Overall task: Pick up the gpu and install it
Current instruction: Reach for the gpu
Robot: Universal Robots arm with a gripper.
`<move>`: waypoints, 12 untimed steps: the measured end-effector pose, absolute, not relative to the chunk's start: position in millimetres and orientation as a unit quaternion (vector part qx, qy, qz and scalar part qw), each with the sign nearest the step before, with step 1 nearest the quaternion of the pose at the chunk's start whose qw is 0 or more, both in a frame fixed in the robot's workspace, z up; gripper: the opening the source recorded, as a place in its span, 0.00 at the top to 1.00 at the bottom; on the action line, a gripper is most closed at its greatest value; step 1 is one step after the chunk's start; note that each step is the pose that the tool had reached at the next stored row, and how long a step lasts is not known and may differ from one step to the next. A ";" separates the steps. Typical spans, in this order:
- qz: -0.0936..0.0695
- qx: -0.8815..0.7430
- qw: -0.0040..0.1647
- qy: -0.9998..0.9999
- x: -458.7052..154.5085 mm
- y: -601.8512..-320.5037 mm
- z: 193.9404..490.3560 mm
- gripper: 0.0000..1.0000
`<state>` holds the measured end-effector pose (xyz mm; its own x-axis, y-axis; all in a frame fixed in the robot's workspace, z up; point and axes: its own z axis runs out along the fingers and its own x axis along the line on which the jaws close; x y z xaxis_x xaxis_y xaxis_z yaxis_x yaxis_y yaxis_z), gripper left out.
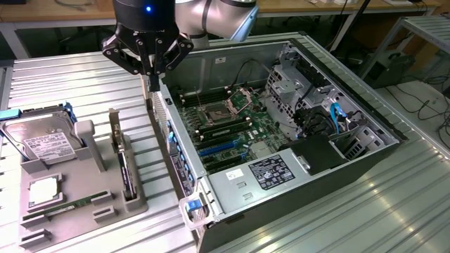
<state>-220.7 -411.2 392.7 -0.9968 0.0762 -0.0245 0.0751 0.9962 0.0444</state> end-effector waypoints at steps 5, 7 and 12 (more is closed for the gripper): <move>0.022 0.038 0.013 0.999 -224.5 -412.0 392.6 0.89; 0.022 0.038 0.013 0.999 -226.1 -412.4 392.7 0.89; 0.022 0.038 0.013 0.999 -230.5 -413.3 392.7 0.89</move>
